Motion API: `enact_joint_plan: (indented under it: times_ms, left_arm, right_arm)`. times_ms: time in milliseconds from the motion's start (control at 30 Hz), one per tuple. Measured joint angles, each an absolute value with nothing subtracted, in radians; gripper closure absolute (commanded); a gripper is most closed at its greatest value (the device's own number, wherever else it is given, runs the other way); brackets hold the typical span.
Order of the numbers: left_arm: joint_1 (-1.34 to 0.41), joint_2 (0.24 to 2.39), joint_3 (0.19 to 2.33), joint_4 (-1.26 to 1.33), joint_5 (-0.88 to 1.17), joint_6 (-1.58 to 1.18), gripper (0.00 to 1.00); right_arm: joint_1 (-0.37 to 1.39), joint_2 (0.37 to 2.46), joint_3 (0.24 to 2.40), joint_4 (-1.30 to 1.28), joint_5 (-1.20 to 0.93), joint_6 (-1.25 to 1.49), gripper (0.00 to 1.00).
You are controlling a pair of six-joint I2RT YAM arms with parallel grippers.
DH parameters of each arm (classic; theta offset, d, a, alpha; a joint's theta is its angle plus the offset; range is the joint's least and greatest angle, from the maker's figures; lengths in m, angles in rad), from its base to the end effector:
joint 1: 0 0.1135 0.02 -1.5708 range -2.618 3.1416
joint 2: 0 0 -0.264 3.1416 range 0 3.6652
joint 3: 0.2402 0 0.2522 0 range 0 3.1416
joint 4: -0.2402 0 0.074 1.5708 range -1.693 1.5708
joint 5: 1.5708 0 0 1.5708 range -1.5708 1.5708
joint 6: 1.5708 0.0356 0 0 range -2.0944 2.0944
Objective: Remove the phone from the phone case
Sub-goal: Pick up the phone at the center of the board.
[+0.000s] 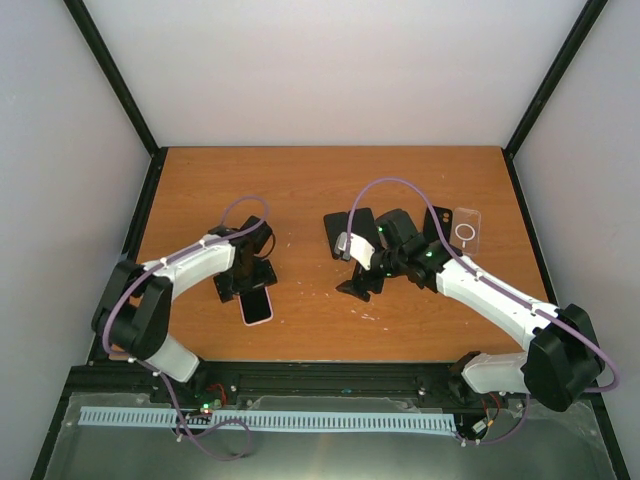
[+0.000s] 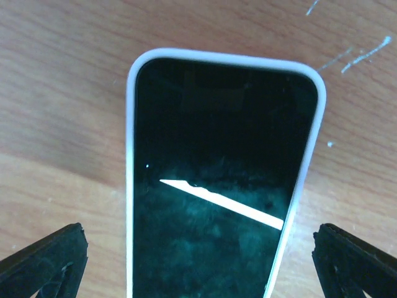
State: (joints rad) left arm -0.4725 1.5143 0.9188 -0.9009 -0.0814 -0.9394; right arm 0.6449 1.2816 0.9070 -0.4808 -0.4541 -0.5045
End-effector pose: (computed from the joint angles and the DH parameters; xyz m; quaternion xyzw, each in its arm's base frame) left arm 0.2236 -0.1111 0.1802 -0.2324 0.9710 0.0068 0.0547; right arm 0.2017 0.1713 0.2527 -0.5623 0.7232 0.2343 0.3255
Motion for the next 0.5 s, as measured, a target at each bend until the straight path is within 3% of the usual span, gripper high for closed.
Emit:
enact_joint_plan:
  times_ms: [200,500]
  left_arm:
    - [-0.45,1.613,0.928,-0.838,-0.047,-0.857,0.02]
    - [-0.449,1.653,0.923,-0.797,-0.035,-0.797,0.14]
  right_arm:
    - [0.643,1.281,0.907,-0.478,-0.458,-0.508,0.08]
    - [0.641,1.28,0.907,-0.478,-0.461,-0.51,0.08]
